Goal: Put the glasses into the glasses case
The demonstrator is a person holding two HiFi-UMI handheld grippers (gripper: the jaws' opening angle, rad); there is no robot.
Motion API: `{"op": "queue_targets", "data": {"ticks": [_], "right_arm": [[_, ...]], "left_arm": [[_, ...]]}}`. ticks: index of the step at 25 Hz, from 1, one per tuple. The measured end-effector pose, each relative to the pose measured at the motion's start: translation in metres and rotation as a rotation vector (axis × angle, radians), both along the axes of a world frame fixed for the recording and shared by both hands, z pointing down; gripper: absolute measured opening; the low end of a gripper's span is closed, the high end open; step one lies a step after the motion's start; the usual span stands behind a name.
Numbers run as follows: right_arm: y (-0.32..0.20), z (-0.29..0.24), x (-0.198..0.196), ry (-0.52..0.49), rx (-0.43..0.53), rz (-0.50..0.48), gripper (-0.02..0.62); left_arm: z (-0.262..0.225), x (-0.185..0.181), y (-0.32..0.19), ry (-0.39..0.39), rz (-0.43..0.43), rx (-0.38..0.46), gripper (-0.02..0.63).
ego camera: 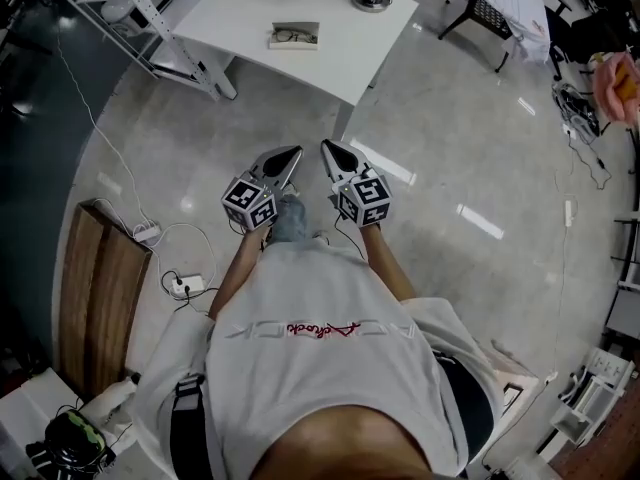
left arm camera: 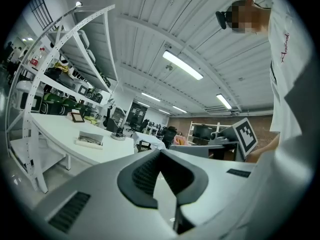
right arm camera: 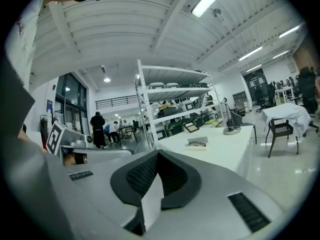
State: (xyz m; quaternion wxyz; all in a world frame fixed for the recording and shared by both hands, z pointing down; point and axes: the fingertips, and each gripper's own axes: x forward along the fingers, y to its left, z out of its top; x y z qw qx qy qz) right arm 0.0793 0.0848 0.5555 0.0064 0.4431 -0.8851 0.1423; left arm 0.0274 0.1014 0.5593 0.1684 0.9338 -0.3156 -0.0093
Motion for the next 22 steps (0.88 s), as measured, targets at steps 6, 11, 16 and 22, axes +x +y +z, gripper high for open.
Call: {"op": "queue_targets", "data": {"ticks": [6,11,16,22], "right_arm": [[0.022,-0.001,0.002,0.014,0.012,-0.002,0.003],[0.03,-0.005,-0.001,0.024,0.025,-0.004,0.003],[0.036,-0.005,-0.002,0.034,0.032,-0.005,0.003],[0.039,-0.007,-0.005,0.038,0.042,-0.006,0.003]], "left_arm": [[-0.002,0.004,0.02,-0.001,0.005,0.016,0.008],[-0.006,0.001,0.029,0.004,0.001,0.033,0.008],[-0.007,0.0,0.037,0.005,0.002,0.036,0.008],[-0.004,-0.002,0.039,-0.01,0.006,0.035,0.008]]}}
